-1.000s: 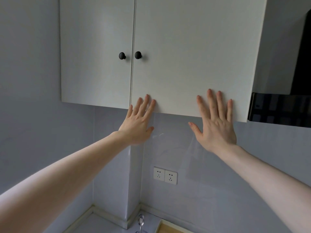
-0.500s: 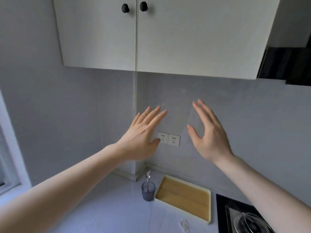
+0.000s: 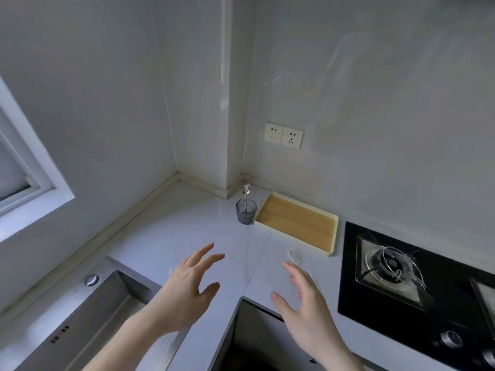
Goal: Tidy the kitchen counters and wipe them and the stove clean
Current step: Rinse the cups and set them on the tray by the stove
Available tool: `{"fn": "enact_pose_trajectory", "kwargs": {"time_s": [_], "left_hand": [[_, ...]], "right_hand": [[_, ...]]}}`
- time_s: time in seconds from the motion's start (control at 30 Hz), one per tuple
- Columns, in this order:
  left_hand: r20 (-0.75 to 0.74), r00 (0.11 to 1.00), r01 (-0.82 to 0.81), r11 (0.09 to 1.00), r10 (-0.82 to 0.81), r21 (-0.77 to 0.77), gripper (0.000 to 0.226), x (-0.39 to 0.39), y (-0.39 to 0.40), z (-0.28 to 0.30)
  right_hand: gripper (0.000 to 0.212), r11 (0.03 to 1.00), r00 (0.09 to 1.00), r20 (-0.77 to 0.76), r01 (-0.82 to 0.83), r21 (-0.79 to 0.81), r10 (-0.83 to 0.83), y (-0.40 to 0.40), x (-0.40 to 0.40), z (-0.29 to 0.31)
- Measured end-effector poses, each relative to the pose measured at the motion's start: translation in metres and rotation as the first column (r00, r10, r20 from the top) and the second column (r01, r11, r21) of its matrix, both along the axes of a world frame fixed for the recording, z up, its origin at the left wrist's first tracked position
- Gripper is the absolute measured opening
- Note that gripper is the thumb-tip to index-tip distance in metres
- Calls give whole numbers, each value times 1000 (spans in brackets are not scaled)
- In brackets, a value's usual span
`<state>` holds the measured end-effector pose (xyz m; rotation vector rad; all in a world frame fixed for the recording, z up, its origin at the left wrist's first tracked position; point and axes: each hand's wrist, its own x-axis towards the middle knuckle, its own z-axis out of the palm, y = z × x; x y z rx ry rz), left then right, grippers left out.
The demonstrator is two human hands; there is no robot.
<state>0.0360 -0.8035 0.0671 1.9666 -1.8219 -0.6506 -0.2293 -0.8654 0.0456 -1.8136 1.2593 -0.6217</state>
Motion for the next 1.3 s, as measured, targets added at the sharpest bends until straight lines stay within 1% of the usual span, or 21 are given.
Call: {"fn": "enact_pose_trajectory", "kwargs": {"time_s": [0.07, 0.17, 0.3, 0.47, 0.83, 0.97, 1.07, 1.3], "left_hand": [[-16, 1000, -16, 998, 17, 56, 53, -2, 19, -18], [-19, 999, -28, 996, 30, 90, 53, -4, 42, -35], [-21, 998, -59, 992, 62, 115, 51, -5, 56, -44], [-13, 996, -84, 989, 86, 118, 52, -14, 54, -38], [-34, 986, -156, 968, 166, 196, 52, -45, 59, -48], [-26, 972, -224, 951, 235, 214, 50, -64, 68, -49], [-23, 953, -291, 936, 302, 196, 50, -80, 78, -51], [-30, 879, -468, 874, 476, 132, 48, -137, 111, -47]], "right_hand": [[59, 997, 1000, -20, 3, 82, -1, 17, -1, -14], [56, 989, 999, -40, -21, 144, 27, 37, 1, -29], [55, 986, 995, -53, -75, 151, 84, 41, 9, -32], [56, 985, 992, -68, -96, 144, 107, 32, 9, -27], [54, 970, 980, -99, -151, 189, 172, 13, -27, -26], [52, 957, 967, -104, -211, 200, 235, 4, -41, -26], [51, 942, 951, -103, -268, 200, 293, -4, -52, -27], [48, 889, 903, -46, -409, 205, 427, -17, -87, -21]]}}
